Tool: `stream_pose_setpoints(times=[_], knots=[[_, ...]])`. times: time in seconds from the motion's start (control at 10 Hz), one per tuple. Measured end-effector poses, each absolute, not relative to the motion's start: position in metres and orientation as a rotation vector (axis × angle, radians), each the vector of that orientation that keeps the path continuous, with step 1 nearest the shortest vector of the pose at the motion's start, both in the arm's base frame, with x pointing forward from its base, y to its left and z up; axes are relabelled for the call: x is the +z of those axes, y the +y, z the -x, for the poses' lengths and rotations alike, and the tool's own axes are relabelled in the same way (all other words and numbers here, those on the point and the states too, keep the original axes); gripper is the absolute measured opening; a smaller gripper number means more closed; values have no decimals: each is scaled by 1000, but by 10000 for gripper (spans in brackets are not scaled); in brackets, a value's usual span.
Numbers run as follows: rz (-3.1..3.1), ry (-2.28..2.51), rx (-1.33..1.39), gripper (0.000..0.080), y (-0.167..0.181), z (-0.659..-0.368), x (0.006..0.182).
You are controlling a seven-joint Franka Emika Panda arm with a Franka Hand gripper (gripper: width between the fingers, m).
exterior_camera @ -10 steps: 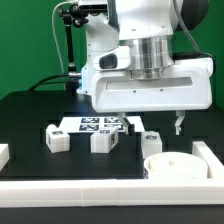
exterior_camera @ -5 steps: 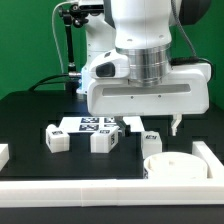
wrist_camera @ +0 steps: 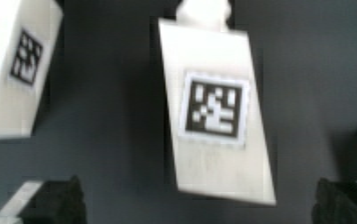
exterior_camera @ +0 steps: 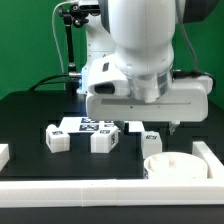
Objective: Assemble stool
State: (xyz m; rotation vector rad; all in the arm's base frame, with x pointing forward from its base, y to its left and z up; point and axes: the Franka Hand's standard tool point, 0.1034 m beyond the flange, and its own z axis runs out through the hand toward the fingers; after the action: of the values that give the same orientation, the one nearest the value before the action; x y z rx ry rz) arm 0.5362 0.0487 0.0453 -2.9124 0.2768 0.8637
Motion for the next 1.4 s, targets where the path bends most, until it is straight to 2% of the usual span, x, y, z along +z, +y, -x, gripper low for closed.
stream_pose_setpoints(times=[0.4, 0.6, 0.7, 1.1, 1.4], knots=[[2790, 233, 1205, 649, 49, -527, 39], [2727, 212, 1345, 649, 51, -522, 29], [2727, 211, 1343, 649, 52, -525, 21], [2751, 198, 1314, 649, 61, -521, 8], [2748, 183, 1315, 649, 62, -518, 4]])
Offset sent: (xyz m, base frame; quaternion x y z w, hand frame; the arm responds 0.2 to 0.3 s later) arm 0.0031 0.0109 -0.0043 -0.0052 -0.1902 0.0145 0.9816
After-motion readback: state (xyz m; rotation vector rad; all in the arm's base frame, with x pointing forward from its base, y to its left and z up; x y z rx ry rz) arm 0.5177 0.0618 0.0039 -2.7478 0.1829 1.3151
